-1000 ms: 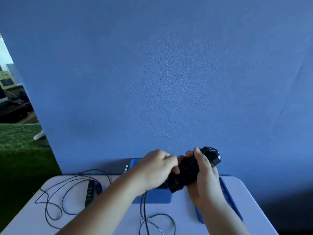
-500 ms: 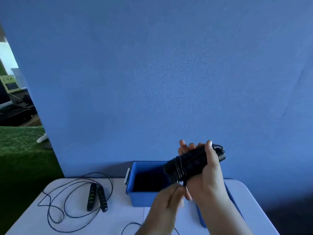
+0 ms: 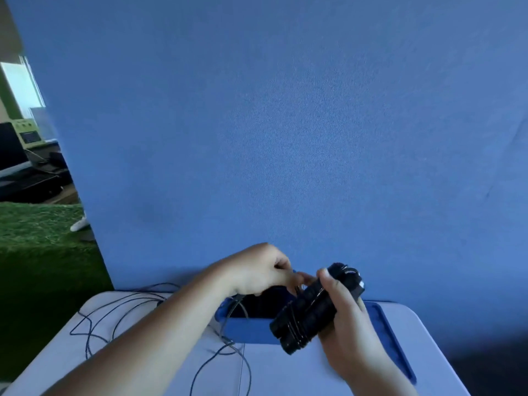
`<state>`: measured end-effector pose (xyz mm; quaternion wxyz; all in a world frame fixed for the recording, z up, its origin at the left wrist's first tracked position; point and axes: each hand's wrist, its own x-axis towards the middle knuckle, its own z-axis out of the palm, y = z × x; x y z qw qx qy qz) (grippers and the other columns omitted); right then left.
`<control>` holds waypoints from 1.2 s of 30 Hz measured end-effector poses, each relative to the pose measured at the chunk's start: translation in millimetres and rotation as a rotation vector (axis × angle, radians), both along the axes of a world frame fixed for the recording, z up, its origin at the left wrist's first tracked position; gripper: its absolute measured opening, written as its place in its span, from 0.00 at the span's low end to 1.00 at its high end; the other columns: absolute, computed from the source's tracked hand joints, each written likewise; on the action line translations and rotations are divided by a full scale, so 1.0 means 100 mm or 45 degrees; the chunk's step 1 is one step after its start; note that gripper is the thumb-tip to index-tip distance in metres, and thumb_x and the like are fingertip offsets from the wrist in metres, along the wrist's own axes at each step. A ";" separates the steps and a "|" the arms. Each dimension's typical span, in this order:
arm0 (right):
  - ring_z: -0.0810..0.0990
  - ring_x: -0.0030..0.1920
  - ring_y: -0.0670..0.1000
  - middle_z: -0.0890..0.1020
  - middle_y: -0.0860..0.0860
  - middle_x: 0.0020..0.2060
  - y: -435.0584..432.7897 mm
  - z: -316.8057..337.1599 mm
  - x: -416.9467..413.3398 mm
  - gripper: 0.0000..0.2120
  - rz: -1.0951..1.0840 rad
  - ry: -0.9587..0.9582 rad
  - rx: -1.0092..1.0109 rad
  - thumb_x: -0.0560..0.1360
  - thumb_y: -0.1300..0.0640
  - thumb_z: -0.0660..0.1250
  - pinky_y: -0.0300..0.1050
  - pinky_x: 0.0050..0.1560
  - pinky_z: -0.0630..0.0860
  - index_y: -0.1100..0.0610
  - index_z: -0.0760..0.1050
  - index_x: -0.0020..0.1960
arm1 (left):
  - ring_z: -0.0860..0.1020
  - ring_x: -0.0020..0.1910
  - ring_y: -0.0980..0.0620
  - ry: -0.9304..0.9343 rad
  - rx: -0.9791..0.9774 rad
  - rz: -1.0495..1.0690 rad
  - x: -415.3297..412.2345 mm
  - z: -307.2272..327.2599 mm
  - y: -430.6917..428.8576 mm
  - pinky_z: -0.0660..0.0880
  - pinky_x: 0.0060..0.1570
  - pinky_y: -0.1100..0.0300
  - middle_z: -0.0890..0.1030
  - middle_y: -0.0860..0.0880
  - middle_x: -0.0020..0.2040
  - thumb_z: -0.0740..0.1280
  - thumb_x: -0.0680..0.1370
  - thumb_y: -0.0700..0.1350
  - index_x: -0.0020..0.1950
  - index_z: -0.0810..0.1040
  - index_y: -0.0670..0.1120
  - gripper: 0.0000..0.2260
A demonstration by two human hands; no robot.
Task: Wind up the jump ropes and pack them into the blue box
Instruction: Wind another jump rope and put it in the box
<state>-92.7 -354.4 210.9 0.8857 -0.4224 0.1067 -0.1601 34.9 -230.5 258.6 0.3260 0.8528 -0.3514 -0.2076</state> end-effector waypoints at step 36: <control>0.84 0.59 0.58 0.84 0.60 0.59 -0.06 0.03 -0.04 0.25 0.223 0.007 0.000 0.75 0.42 0.67 0.58 0.58 0.76 0.61 0.80 0.61 | 0.76 0.35 0.66 -0.251 -0.053 -0.052 0.00 -0.28 -0.03 0.71 0.38 0.67 0.81 0.60 0.36 0.71 0.78 0.55 0.42 0.81 0.52 0.09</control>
